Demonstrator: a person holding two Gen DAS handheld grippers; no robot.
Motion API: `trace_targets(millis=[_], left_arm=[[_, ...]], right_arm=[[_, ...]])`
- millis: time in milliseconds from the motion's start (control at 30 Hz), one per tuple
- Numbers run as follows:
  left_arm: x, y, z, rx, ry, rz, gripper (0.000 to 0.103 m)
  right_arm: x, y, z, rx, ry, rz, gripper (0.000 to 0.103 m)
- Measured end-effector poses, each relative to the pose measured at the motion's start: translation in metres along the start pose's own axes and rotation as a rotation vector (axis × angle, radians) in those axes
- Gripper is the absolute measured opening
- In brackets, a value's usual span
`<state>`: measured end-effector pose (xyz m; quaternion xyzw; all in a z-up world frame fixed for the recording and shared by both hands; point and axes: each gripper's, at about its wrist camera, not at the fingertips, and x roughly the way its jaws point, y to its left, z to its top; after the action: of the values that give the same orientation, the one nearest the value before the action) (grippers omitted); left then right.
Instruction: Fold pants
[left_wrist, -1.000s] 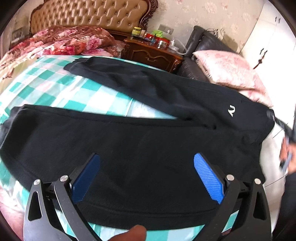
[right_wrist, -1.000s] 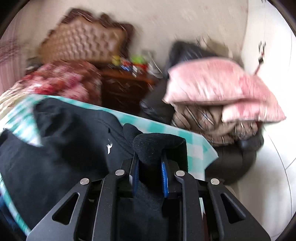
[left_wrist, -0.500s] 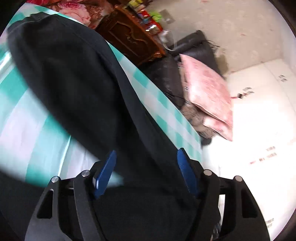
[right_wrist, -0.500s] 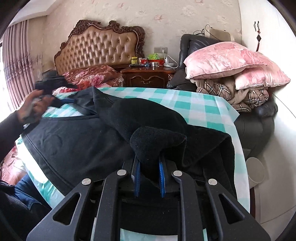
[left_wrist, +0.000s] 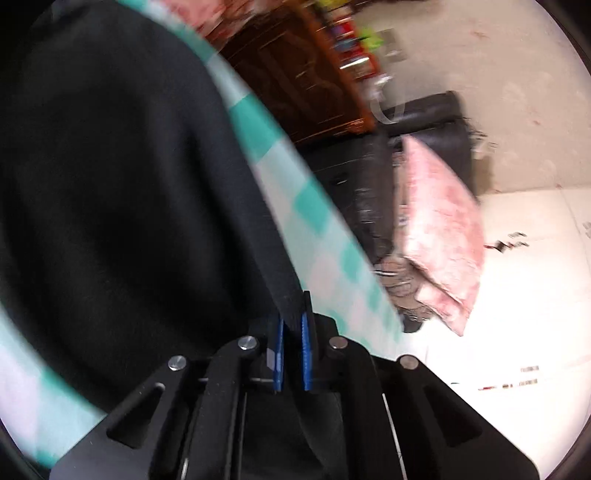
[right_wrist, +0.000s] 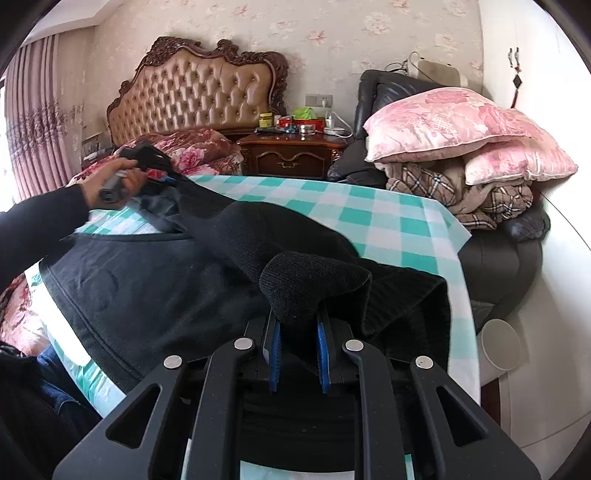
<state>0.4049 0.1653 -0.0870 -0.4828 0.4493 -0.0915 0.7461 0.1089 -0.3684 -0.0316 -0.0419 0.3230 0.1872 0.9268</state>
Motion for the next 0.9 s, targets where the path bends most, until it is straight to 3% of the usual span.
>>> trace_targets(millis=[133, 233, 367, 467, 500, 533, 700, 900], left_arm=[[-0.093, -0.015, -0.055, 0.102, -0.069, -0.014, 0.007], [-0.152, 0.016, -0.142, 0.144, -0.088, 0.003, 0.007], [-0.158, 0.083, -0.229, 0.066, -0.032, 0.039, 0.007], [-0.139, 0.113, -0.25, 0.049, -0.027, 0.078, 0.007], [-0.134, 0.114, -0.251, 0.066, -0.036, 0.096, 0.007], [-0.131, 0.116, -0.254, 0.076, -0.04, 0.105, 0.008], [-0.131, 0.108, -0.251, 0.143, -0.062, 0.149, 0.014], [-0.139, 0.109, -0.274, 0.201, -0.092, 0.214, 0.016]], right_arm=[[-0.012, -0.028, -0.005, 0.092, -0.004, -0.006, 0.017], [-0.018, -0.057, -0.018, 0.243, 0.016, -0.004, 0.019], [-0.007, -0.084, -0.044, 0.481, 0.108, 0.003, 0.028], [-0.002, -0.092, -0.067, 0.671, 0.147, 0.021, 0.052], [-0.006, -0.094, -0.074, 0.748, 0.143, 0.017, 0.064], [-0.01, -0.096, -0.079, 0.803, 0.14, 0.015, 0.068], [-0.031, -0.086, -0.096, 0.93, 0.135, 0.021, 0.068], [-0.04, -0.09, -0.093, 1.051, 0.099, 0.06, 0.068]])
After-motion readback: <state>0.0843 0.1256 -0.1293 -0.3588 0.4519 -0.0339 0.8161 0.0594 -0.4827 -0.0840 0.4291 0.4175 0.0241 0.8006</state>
